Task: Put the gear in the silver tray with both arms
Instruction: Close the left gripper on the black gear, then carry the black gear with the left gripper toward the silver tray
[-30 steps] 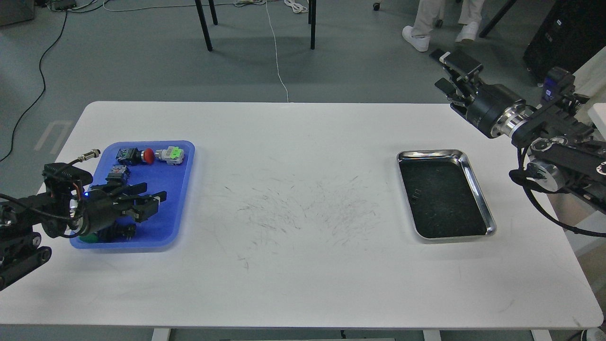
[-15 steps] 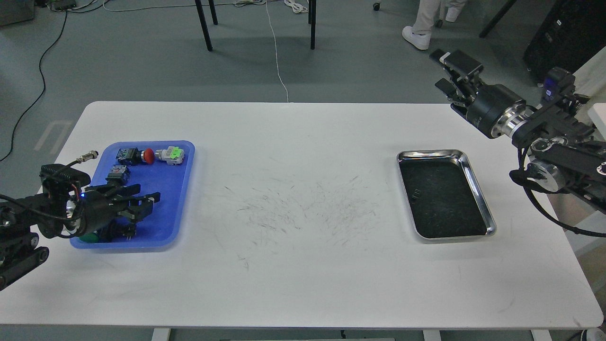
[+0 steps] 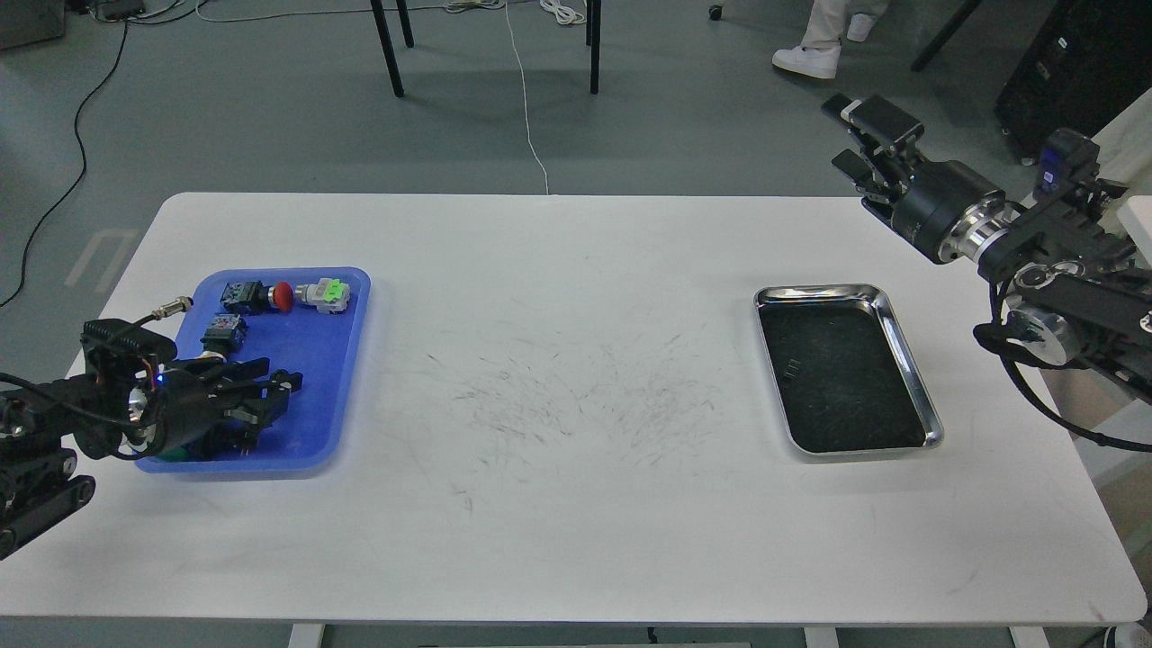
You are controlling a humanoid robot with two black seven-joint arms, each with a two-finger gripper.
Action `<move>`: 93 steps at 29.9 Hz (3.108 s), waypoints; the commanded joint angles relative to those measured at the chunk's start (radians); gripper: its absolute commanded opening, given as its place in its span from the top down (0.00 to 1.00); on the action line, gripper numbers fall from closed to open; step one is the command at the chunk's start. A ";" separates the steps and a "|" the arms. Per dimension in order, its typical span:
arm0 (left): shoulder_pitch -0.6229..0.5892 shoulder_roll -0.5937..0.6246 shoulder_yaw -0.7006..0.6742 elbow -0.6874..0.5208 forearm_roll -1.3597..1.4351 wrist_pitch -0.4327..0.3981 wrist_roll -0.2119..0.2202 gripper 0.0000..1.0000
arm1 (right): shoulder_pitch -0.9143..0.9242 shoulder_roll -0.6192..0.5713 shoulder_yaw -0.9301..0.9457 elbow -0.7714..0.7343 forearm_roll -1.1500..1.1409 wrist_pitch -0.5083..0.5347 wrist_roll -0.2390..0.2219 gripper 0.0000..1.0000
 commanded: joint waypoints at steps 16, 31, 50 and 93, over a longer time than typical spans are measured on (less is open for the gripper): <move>0.002 -0.018 0.052 0.030 -0.002 0.040 0.000 0.63 | -0.002 0.000 0.000 0.001 0.000 0.000 0.000 0.16; 0.002 -0.002 0.049 0.018 -0.015 0.041 0.000 0.79 | -0.005 -0.014 0.000 0.003 0.000 0.000 0.002 0.16; -0.224 0.209 0.028 -0.302 -0.183 0.028 0.000 0.89 | -0.006 -0.014 0.002 0.009 0.000 0.000 0.000 0.15; -0.376 -0.706 0.249 -0.054 -0.130 -0.035 0.000 0.88 | -0.344 -0.054 0.476 -0.034 0.282 -0.017 0.005 0.05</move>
